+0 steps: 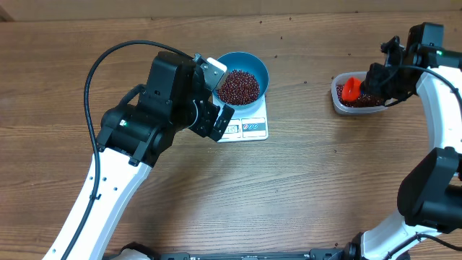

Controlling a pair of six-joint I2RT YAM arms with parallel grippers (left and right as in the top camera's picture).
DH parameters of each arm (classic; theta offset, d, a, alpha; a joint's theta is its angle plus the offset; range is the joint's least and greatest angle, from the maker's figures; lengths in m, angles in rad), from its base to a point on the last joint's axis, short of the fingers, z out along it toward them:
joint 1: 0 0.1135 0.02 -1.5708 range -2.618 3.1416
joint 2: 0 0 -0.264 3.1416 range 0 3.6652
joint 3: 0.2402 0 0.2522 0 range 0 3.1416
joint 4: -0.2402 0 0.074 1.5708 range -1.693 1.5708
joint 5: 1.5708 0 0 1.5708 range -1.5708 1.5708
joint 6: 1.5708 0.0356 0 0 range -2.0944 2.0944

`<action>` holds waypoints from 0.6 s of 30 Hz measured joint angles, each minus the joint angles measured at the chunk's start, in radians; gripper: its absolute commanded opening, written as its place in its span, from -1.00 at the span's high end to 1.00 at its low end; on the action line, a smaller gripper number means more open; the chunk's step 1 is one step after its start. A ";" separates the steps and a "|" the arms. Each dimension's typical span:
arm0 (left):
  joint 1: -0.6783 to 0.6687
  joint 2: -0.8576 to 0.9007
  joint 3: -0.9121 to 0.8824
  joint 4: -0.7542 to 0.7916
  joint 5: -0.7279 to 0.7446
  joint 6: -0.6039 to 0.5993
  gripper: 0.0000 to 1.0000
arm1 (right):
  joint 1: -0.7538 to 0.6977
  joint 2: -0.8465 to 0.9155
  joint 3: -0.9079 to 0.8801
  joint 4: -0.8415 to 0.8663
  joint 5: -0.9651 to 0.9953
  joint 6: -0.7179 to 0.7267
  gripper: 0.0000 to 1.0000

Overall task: Scoop item into bowl and weigh 150g on scale
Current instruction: 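Dip the red scoop into the beans with the right gripper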

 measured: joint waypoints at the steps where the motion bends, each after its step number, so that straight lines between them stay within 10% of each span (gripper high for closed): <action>1: 0.000 0.000 0.000 0.000 0.000 0.000 -0.99 | 0.000 0.000 -0.003 0.008 0.000 -0.001 0.92; 18: 0.000 0.000 0.000 0.000 0.000 0.000 -0.99 | 0.000 0.000 -0.047 0.037 -0.023 0.000 0.92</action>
